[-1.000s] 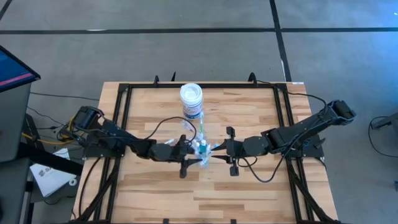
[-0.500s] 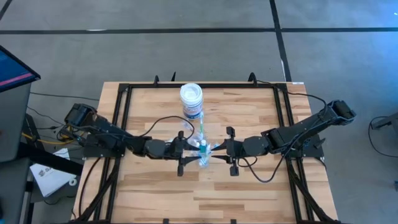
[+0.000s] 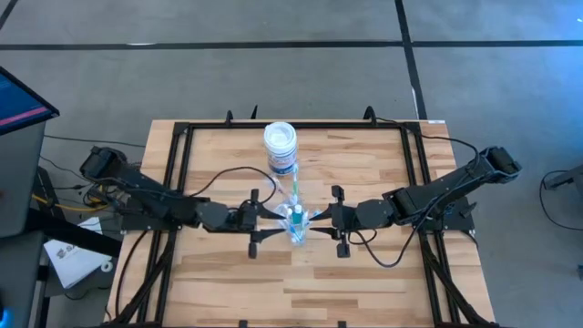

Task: Pick & Place toothbrushing station
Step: Put the green toothbrush into the Transparent organizer

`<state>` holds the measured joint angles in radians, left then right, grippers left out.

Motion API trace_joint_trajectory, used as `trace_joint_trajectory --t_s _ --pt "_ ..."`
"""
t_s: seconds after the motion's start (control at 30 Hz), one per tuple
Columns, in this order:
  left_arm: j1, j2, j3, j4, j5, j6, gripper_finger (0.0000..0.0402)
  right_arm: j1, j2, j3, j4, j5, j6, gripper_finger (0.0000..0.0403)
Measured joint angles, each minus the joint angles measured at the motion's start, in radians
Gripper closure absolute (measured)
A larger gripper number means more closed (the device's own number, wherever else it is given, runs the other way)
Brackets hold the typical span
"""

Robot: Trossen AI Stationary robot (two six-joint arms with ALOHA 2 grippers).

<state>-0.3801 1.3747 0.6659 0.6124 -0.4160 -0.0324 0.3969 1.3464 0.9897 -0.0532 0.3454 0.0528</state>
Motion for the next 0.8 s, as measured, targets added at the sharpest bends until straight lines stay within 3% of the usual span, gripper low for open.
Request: trace_joint_trajectory --t_s 0.37,0.6,0.8 --pt "-0.097 -0.216 0.000 -0.361 -0.144 -0.112 0.0273 0.000 0.000 0.000 0.000 0.000 0.000 0.0305" --pt "-0.139 -0.273 0.000 -0.644 -0.232 -0.310 0.0283 0.000 0.000 0.000 0.000 0.000 0.000 0.0305" --pt "-0.138 -0.271 0.000 -0.847 -0.250 -0.502 0.0284 0.000 0.000 0.000 0.000 0.000 0.000 0.0305"
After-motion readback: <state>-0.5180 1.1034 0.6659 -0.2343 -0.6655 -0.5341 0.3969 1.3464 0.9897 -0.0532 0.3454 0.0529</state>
